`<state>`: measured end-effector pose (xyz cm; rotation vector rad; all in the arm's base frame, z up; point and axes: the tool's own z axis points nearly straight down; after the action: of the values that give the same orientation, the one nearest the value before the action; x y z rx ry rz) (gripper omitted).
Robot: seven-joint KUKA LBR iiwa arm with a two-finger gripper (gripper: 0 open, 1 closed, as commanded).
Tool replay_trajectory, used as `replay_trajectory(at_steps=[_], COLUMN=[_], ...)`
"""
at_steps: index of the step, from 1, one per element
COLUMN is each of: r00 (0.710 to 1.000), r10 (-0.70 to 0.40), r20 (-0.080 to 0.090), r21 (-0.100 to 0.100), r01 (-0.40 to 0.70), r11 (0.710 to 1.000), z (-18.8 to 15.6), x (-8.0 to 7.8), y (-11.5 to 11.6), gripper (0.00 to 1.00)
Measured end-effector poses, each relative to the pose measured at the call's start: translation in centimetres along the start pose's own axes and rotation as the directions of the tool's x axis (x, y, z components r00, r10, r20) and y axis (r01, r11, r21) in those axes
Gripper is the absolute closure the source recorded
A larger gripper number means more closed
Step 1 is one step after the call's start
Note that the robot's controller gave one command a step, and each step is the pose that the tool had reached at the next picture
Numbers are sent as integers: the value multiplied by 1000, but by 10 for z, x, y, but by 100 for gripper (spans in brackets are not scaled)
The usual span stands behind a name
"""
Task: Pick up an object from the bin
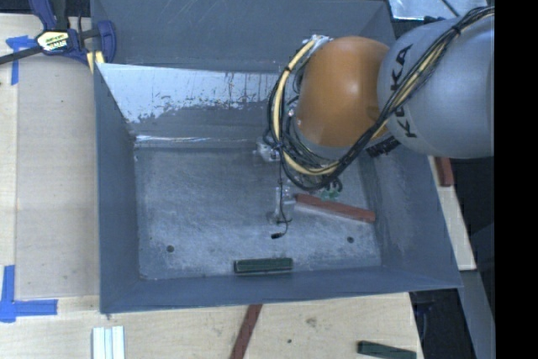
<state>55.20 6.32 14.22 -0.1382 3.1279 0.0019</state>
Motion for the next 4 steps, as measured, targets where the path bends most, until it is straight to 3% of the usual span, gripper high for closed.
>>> replay_trajectory(at_steps=[1, 2, 3, 4], r00=[996, 996, 996, 983], r10=[-88, -87, -87, -182], r20=[-6, -7, -7, -5], r21=[0, 0, 0, 0], r01=[88, 87, 87, 182], r11=[996, 996, 996, 983], z=[53, 53, 53, 58], x=[-32, -32, -32, -23], y=[-40, -40, -40, -53], gripper=[100, 0, 0, 0])
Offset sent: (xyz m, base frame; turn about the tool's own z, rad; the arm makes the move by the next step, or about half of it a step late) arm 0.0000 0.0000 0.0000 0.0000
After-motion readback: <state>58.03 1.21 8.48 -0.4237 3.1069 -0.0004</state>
